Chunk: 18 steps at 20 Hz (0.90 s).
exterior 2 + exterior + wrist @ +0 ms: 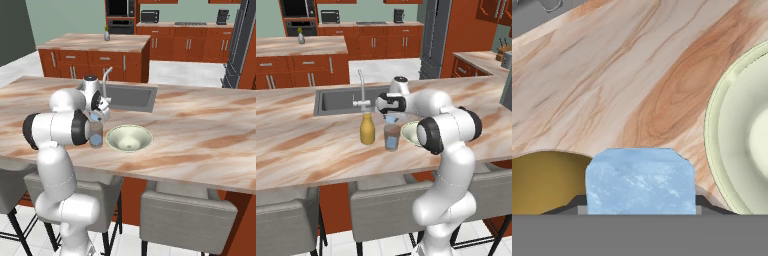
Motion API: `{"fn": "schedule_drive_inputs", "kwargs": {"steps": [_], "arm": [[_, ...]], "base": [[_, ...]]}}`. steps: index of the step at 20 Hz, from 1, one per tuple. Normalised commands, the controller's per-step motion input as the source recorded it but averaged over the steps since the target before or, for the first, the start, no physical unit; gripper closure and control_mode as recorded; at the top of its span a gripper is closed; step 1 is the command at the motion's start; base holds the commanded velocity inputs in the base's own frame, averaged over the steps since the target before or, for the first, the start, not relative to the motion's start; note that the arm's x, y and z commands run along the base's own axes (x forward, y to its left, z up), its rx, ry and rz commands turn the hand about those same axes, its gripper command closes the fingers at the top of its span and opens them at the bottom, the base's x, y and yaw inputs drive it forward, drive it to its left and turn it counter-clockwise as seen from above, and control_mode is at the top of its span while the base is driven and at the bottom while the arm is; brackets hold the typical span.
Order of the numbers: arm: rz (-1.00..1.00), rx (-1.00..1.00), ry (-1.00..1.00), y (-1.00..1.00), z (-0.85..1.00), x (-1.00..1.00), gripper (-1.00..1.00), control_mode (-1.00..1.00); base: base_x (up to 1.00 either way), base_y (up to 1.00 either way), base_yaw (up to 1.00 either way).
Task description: There are two ice cubes in the ice bowl. Place both ice cubes in the glass cup.
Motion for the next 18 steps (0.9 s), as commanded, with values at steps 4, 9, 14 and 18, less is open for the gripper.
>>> {"fn": "schedule_drive_inputs", "kwargs": {"steps": [4, 9, 14, 18], "arm": [[0.0, 0.0, 0.02, 0.04, 0.25, -0.08, 1.0, -1.0], [0.0, 0.0, 0.04, 0.0, -0.09, -0.36, 1.0, -1.0], [0.0, 0.0, 0.04, 0.0, -0.03, -0.09, 1.0, -1.0], [0.0, -0.05, 0.03, 0.0, -0.09, 0.0, 1.0, -1.0]], "base": [[0.0, 0.0, 0.0], [0.0, 0.0, 0.0], [0.0, 0.0, 0.0], [0.0, 0.0, 0.0]]}}
